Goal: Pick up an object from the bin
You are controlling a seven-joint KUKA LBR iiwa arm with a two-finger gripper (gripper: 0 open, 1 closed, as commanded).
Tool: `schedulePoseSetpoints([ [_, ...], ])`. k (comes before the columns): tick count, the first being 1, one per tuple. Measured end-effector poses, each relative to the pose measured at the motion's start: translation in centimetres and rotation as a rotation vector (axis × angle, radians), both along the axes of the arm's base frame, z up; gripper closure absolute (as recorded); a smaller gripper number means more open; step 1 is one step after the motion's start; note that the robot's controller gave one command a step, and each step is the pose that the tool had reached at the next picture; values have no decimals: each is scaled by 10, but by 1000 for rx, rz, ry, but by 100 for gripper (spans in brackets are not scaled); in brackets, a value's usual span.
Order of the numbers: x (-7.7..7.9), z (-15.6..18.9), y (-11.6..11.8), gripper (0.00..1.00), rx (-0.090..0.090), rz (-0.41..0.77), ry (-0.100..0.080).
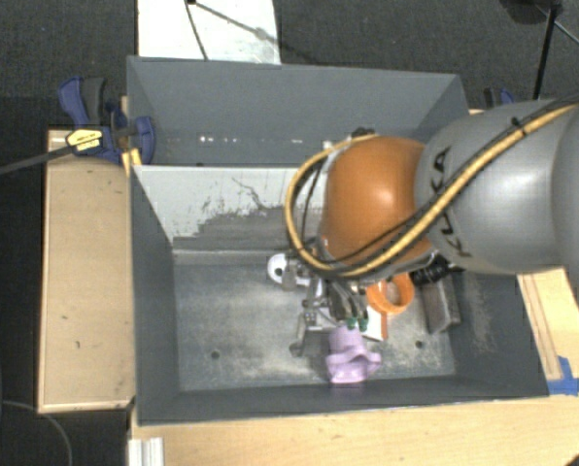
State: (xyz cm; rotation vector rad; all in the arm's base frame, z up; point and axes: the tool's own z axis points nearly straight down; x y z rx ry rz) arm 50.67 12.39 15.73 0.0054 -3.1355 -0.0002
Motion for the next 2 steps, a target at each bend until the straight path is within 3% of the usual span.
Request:
schedulePoseSetpoints([
  [1, 2, 4, -1, 0, 1, -5, -8],
  [2, 31, -22, -17, 0, 6, 39, -21],
])
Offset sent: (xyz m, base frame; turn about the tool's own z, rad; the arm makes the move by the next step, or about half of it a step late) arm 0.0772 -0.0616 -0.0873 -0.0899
